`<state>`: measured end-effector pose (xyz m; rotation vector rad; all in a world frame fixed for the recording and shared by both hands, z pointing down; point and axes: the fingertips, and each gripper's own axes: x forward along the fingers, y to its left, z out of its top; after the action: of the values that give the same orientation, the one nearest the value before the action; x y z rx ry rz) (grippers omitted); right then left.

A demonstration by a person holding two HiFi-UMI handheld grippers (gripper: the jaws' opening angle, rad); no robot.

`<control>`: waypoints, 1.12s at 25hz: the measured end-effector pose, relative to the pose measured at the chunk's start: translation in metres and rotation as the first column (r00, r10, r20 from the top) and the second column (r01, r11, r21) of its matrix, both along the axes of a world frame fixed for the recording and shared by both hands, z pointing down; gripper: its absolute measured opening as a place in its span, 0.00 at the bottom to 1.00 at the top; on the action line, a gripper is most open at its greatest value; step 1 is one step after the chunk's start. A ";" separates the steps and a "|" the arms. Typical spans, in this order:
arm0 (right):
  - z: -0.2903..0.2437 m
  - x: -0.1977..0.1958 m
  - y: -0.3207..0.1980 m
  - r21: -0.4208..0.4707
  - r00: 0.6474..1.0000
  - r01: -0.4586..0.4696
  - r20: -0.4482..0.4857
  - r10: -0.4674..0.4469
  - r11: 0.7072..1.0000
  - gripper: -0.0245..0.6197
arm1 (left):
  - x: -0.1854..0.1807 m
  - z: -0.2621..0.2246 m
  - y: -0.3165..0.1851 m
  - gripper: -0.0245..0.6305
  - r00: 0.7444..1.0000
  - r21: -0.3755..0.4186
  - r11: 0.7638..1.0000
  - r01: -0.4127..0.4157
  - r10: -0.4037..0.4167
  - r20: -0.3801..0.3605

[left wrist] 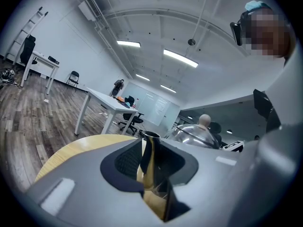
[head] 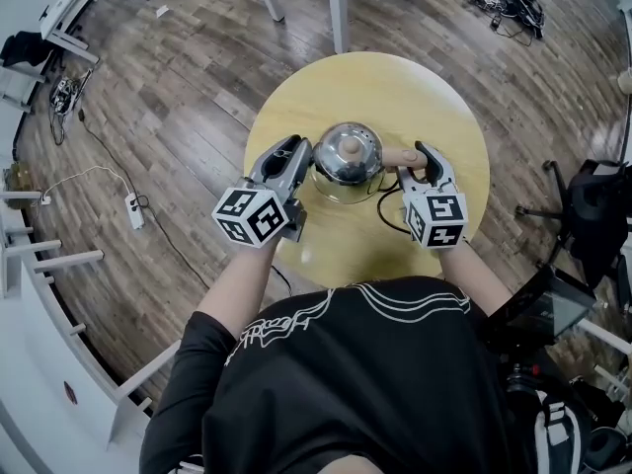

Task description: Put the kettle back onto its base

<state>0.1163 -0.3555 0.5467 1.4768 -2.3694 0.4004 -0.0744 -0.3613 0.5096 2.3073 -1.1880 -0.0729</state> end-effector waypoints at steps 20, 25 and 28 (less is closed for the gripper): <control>-0.051 0.006 0.089 0.014 0.991 -0.129 0.036 0.129 0.991 0.36 | -0.023 -0.031 0.082 0.34 0.995 0.010 0.996 -0.084 0.084 -0.059; -0.076 -0.024 0.158 -0.024 0.986 -0.056 0.155 0.059 0.998 0.36 | -0.009 -0.065 0.138 0.30 0.976 0.040 0.978 -0.206 0.208 -0.060; -0.099 -0.046 0.196 -0.011 0.976 -0.014 0.216 0.016 1.000 0.35 | -0.008 -0.078 0.173 0.21 0.968 0.031 0.969 -0.245 0.246 -0.048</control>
<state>0.0708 -0.1600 0.4482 1.5159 -2.5187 0.6040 -0.0820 -0.1880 0.4321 2.4401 -0.8721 -0.0562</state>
